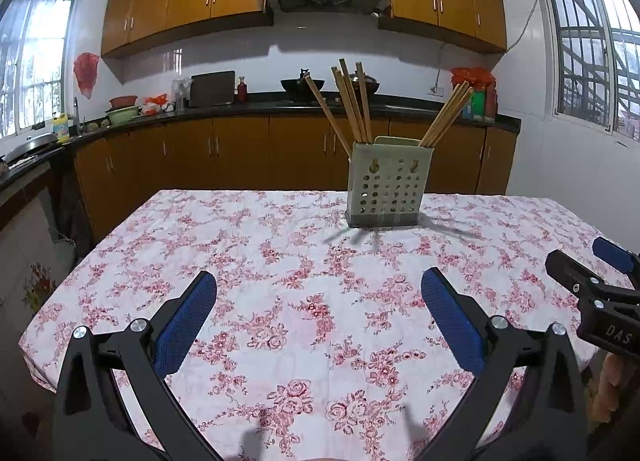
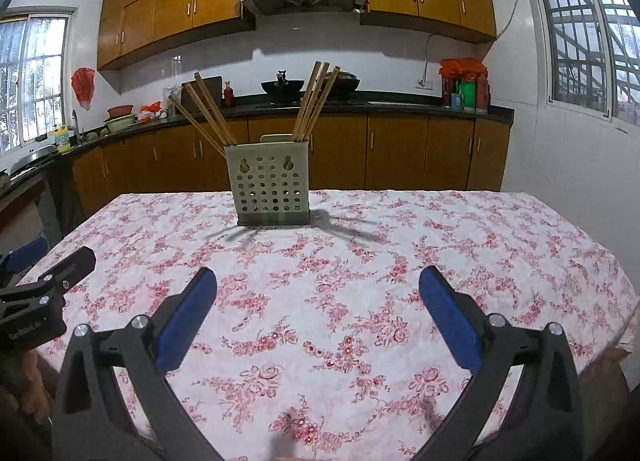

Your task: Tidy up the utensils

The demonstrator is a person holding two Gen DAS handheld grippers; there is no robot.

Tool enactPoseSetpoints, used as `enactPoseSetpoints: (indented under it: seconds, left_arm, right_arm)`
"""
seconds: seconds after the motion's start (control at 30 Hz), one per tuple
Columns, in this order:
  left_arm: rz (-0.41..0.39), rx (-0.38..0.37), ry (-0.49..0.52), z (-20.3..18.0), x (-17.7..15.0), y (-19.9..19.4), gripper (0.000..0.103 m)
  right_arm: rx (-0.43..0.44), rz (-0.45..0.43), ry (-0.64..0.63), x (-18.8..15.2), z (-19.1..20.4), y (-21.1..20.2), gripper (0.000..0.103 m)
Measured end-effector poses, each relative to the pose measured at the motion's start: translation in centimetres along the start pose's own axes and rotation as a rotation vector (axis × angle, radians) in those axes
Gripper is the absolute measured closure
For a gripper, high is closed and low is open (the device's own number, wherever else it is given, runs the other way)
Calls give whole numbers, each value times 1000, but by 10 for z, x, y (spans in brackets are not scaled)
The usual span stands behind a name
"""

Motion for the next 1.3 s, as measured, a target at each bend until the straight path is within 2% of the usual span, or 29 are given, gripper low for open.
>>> enactPoseSetpoints:
  seconds: [1.3]
  left_arm:
    - [-16,-5,15,-5,3,-4,2]
  right_arm:
    - [0,-18,10,1,2,-3,4]
Point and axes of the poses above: each gripper's, at about its wrist camera, not at the fingertips, and y roughly the way its jaws point, z to its left, x to its top, the point moved 6 cm from there along y, roughly the way its jaws point, and after that the axes turned 10 degrees about x, right-handed, at the moved point
